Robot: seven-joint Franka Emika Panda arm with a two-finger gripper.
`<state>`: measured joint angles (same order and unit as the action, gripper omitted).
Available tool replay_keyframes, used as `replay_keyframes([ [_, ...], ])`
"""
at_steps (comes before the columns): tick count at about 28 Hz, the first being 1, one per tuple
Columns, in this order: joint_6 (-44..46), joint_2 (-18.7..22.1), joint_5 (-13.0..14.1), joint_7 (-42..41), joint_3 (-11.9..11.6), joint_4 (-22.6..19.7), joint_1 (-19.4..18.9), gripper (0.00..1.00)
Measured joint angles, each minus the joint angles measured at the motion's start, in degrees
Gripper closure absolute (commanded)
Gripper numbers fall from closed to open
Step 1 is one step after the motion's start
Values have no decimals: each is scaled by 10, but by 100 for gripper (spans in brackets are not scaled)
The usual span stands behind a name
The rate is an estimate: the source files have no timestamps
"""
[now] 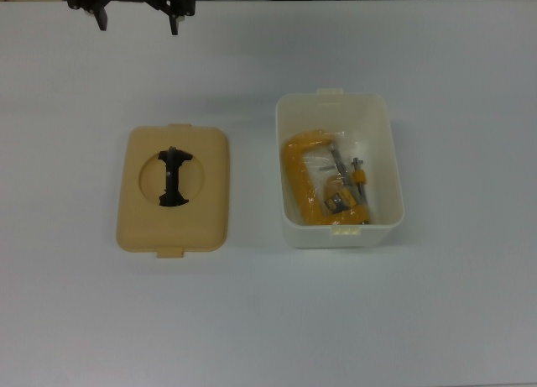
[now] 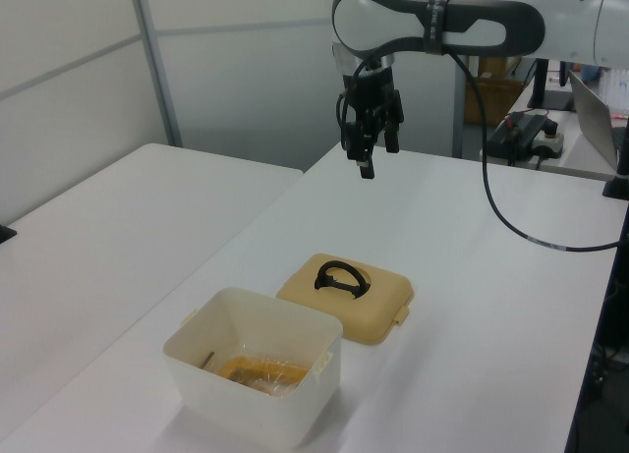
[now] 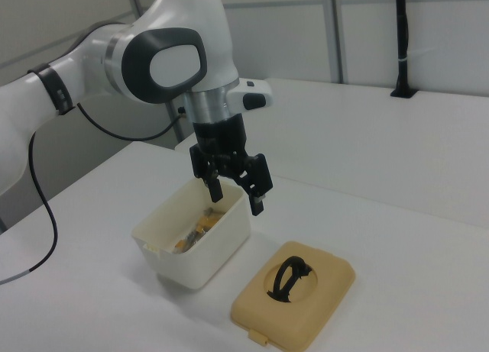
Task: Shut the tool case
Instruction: 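Move the open gripper down toward the black handle of the tan lid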
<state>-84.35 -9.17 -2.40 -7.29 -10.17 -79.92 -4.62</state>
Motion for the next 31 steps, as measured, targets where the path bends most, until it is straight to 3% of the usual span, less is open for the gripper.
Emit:
replay_keyframes([
  [16, -1, -1, 20, 0, 9, 0, -1, 0],
  [31, -66, -33, 44, 6, 10, -7, -1, 0],
])
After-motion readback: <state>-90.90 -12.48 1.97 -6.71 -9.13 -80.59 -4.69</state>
